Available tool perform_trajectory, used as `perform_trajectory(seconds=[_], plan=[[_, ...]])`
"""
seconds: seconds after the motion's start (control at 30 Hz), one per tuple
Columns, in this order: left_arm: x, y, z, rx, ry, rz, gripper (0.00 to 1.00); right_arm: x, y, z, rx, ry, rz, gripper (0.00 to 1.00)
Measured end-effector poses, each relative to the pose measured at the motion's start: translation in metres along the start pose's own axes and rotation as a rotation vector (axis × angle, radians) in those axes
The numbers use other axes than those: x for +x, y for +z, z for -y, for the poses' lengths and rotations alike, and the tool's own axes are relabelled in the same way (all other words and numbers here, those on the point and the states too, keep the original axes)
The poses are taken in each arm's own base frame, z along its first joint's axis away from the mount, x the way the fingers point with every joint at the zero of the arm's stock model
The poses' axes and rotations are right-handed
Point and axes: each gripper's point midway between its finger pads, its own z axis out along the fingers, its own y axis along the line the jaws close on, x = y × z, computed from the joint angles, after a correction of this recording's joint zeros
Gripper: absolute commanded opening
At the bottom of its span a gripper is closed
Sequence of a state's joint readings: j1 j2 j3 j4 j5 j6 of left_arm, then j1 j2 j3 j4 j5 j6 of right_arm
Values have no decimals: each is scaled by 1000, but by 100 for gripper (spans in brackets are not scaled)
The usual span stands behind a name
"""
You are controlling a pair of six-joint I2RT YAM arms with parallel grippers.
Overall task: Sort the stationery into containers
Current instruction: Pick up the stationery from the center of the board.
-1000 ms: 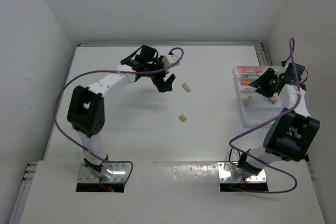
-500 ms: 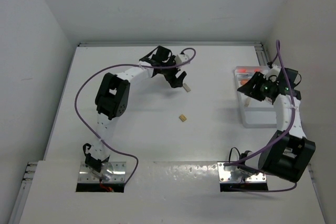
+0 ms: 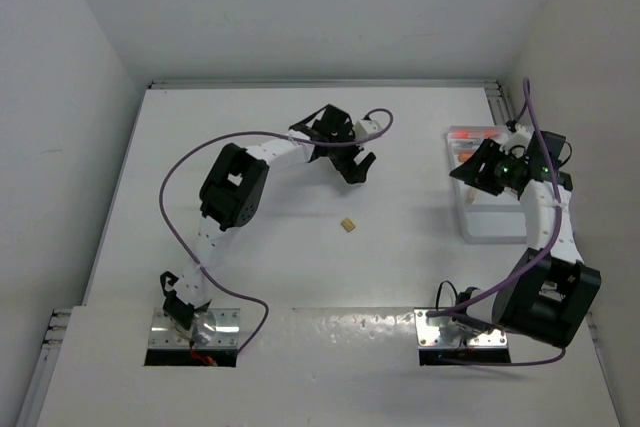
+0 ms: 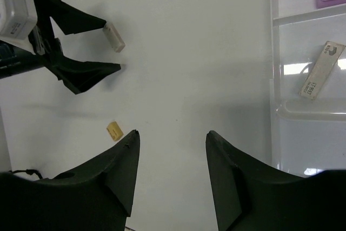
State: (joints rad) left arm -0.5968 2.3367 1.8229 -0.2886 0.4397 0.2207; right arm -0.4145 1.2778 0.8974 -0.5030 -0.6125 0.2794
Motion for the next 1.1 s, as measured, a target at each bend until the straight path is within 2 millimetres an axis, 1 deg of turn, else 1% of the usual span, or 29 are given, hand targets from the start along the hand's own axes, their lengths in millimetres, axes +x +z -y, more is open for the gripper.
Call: perform_trajectory(seconds=[0.1, 0.2, 0.3, 0.4, 0.6, 0.73, 0.8, 0.83, 0.93, 1.0, 1.1], plan=[[2, 9, 8, -5, 6, -11, 96, 0, 0, 0, 0, 0, 0, 52], [-3, 17, 7, -37, 13, -9, 93, 0, 0, 0, 0, 0, 0, 52], [-5, 20, 3, -78, 20, -12, 89, 0, 0, 0, -1, 0, -1, 51], [-5, 21, -5, -114, 23, -14, 80, 0, 0, 0, -2, 0, -1, 52], [-2, 20, -12, -138, 27, -25, 69, 0, 0, 0, -2, -8, -2, 52], [0, 18, -15, -134, 26, -20, 69, 0, 0, 0, -2, -10, -2, 52], [0, 17, -15, -132, 28, -19, 72, 0, 0, 0, -2, -10, -2, 52], [0, 17, -14, -128, 28, -19, 77, 0, 0, 0, -2, -9, -2, 52], [1, 17, -14, -123, 31, -22, 80, 1, 1, 0, -3, -8, -5, 55], [1, 17, -13, -122, 34, -23, 79, 2, 2, 0, -5, -9, -9, 55], [2, 17, -14, -124, 38, -25, 72, 2, 2, -1, -6, -11, -10, 55]])
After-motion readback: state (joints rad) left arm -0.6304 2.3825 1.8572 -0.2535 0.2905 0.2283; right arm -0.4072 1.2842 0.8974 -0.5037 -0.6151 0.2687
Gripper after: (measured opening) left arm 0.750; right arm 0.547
